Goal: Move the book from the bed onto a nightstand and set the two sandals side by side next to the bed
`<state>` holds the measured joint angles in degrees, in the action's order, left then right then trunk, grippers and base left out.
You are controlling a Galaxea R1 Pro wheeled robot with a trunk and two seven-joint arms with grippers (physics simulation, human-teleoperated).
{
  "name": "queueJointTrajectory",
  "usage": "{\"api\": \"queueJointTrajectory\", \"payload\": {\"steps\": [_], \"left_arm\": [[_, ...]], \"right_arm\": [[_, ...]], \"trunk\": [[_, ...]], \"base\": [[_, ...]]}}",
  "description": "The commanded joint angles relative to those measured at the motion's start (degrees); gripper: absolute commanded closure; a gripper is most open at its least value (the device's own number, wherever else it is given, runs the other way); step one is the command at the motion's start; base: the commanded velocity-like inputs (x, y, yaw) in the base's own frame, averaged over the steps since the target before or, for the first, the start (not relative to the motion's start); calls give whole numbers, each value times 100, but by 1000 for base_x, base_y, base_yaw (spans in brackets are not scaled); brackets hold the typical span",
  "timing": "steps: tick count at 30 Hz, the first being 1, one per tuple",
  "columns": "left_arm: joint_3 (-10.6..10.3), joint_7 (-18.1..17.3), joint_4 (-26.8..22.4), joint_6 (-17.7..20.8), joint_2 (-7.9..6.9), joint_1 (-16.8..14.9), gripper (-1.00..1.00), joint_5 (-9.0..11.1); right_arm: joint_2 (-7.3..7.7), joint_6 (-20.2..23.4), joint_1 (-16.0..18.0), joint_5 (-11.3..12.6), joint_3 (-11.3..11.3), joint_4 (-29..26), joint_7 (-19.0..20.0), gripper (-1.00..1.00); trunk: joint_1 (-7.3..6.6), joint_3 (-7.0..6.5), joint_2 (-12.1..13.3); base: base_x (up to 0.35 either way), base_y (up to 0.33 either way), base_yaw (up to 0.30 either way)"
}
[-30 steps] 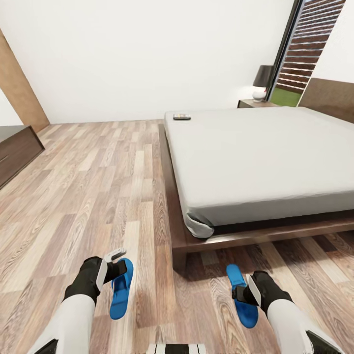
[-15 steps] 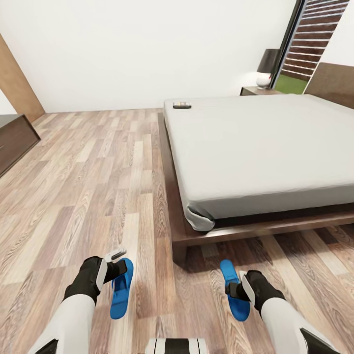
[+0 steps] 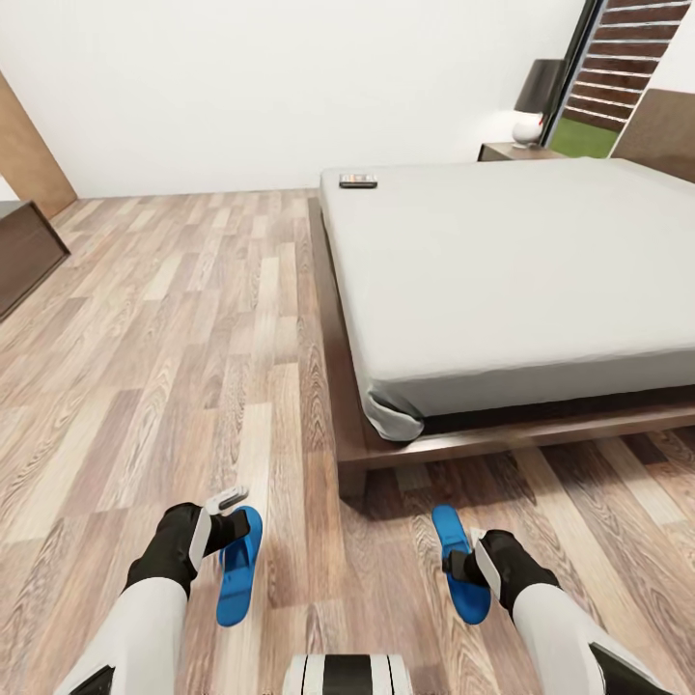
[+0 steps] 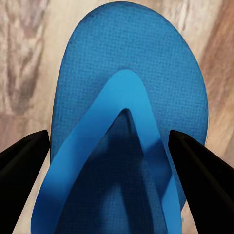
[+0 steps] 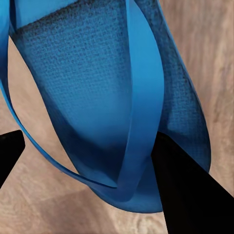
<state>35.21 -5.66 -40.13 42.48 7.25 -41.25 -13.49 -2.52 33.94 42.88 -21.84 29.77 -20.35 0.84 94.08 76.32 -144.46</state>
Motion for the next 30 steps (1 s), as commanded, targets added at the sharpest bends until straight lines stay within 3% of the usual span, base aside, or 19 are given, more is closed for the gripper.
{"api": "queueJointTrajectory", "payload": {"steps": [1, 10, 15, 21, 30], "left_arm": [[37, -58, -15, 23, 10, -6, 100, -57], [17, -58, -232, 66, 34, -6, 100, -53], [13, -65, -480, 330, 47, -6, 100, -50], [6, -73, -516, 389, 48, -6, 100, -48], [1, -662, -621, 523, 43, -6, 100, -64]], "right_arm": [[-5, 9, 18, -18, 38, -13, 10, 100], [9, -33, 208, -2, 38, -13, -98, 100], [10, -36, 342, -11, 38, -5, -116, 100], [7, -37, 413, -19, 38, -4, -119, 100], [-14, -36, 439, -22, 46, -4, -119, 100]], "trunk": [[1, 27, -4], [24, 227, -16], [37, 337, -22], [53, 470, -30], [76, 670, -42]], "base": [[0, 0, 0], [0, 0, 0], [0, 0, 0], [0, 0, 0], [0, 0, 0]]}}
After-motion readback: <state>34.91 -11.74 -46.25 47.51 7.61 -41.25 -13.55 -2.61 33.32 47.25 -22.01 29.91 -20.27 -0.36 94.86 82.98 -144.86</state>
